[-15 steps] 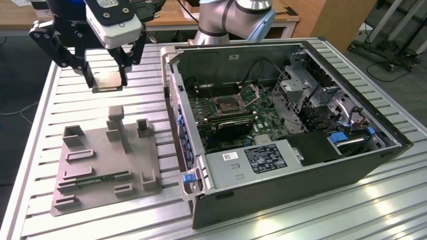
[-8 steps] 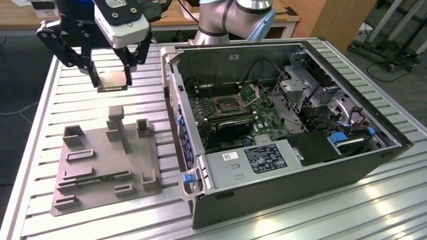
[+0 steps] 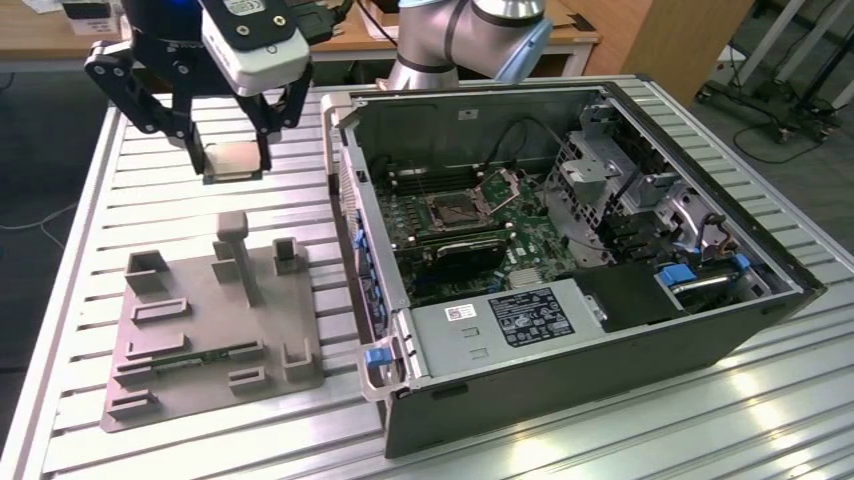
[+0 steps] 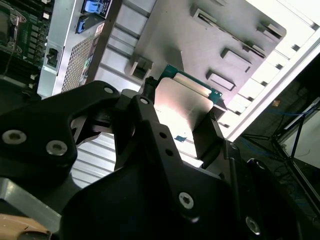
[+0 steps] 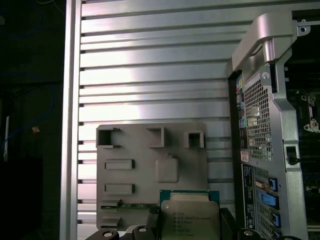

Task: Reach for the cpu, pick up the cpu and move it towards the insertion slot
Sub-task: 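Pick up the cpu and move it towards the insertion slot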

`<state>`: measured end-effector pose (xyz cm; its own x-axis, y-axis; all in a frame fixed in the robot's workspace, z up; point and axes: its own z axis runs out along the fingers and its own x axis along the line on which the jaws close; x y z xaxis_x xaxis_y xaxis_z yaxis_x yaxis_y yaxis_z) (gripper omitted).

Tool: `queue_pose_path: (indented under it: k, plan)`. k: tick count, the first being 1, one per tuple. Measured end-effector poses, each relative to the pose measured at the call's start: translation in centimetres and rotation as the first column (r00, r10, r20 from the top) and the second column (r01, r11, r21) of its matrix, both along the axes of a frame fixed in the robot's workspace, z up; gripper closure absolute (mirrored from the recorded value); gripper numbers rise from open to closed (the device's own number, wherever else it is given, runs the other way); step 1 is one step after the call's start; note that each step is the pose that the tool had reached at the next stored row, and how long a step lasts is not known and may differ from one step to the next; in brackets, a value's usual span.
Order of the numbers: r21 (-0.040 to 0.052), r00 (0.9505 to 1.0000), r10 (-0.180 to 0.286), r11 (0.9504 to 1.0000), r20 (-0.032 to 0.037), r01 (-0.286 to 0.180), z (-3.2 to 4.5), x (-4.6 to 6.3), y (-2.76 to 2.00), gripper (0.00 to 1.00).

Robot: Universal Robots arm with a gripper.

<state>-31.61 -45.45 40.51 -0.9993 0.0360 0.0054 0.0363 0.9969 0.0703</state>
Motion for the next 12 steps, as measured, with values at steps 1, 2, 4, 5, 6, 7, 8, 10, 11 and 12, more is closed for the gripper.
queue_pose_path:
  k: [1, 2, 4, 5, 6, 7, 8, 10, 11, 12]
  plan:
    - [-0.0001, 1.0, 0.0, 1.0, -0.0001, 0.0, 0.01, 0.07, 0.0, 0.46]
    - [-0.0001, 1.0, 0.0, 1.0, -0.0001, 0.0, 0.01, 0.16, 0.0, 0.46]
    - [-0.0001, 1.0, 0.0, 1.0, -0.0001, 0.0, 0.0, 0.36, 0.0, 0.46]
    - [0.0, 1.0, 0.0, 1.0, 0.0, 0.0, 0.0, 0.43, 0.0, 0.46]
    - [0.0, 1.0, 0.0, 1.0, 0.0, 0.0, 0.0, 0.51, 0.0, 0.46]
    - [-0.0001, 1.0, 0.0, 1.0, -0.0001, 0.0, 0.0, 0.61, 0.0, 0.46]
    - [-0.0001, 1.0, 0.0, 1.0, -0.0001, 0.0, 0.0, 0.71, 0.0, 0.46]
    - [0.0, 1.0, 0.0, 1.0, -0.0001, 0.0, 0.0, 0.87, 0.0, 0.46]
    - [0.0, 1.0, 0.0, 1.0, -0.0001, 0.0, 0.0, 0.95, 0.0, 0.46]
    - [-0.0001, 1.0, 0.0, 1.0, -0.0001, 0.0, 0.0, 1.05, 0.0, 0.46]
